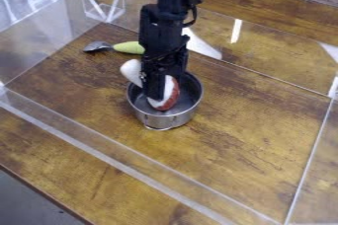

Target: Remove the mushroom from the silver pot and put it on the table

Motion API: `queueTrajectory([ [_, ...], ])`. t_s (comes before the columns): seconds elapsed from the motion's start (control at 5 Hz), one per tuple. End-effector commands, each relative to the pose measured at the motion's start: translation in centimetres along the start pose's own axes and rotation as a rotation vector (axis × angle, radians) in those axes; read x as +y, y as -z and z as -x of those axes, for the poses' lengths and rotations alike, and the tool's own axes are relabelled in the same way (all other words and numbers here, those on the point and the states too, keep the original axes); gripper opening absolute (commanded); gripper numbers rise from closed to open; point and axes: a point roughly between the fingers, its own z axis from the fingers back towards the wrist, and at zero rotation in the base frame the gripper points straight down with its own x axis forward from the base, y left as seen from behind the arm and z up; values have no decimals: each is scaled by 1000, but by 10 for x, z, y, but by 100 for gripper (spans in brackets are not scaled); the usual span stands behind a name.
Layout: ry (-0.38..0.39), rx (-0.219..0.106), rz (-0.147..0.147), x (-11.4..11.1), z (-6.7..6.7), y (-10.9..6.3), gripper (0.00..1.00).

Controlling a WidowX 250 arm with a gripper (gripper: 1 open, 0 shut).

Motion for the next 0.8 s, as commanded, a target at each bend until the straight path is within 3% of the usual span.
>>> queueTrajectory([
  [0.0, 27, -3, 49, -9, 1, -16, 0],
  [0.4, 95, 22, 46, -15, 3, -38, 0],
  [0.6, 169, 23, 54, -5, -8, -47, 0],
])
